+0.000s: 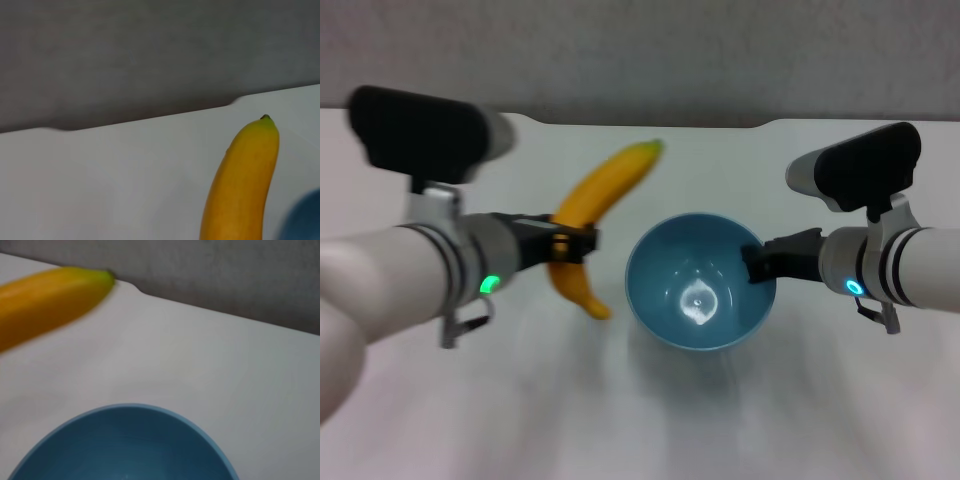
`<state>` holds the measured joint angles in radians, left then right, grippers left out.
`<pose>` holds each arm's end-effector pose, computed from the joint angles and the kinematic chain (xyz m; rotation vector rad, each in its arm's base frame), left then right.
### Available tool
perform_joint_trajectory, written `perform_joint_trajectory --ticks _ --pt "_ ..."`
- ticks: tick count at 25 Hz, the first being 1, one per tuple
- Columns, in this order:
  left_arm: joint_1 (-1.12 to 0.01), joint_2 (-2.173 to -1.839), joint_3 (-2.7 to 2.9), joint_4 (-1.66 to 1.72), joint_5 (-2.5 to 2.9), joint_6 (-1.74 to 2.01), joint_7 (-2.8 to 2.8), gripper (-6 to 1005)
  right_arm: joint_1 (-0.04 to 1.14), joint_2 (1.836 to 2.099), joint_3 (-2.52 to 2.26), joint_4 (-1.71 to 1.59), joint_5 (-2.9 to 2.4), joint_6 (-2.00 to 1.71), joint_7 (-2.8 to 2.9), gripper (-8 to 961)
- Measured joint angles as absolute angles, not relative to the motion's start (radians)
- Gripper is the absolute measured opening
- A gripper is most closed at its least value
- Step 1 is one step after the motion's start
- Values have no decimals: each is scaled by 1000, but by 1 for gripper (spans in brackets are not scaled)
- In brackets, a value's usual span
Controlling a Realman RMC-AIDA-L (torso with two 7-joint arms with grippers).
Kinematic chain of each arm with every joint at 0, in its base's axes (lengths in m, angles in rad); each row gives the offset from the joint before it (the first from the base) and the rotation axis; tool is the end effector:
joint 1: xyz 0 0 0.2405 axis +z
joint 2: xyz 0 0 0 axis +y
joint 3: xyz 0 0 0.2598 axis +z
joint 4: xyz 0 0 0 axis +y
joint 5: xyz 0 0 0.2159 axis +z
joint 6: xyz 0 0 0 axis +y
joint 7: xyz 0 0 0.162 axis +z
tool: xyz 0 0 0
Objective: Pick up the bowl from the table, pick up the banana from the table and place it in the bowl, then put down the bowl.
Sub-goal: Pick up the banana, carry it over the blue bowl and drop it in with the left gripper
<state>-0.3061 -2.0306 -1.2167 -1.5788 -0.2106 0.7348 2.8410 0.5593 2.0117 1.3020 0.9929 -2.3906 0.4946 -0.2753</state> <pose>-0.1591 0.3735 -0.0445 -2.0532 -0.9701 -0.1989 0.2107 0.4220 -0.0845 -2.2301 0.9154 0.0920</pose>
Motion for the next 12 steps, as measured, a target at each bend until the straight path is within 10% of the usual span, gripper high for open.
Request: perform_joint_trajectory --ticks 12 --pt "-434 -2033 -1153 -1453 -329 667 2841 520 609 2015 1249 998 -2347 466 -275 35"
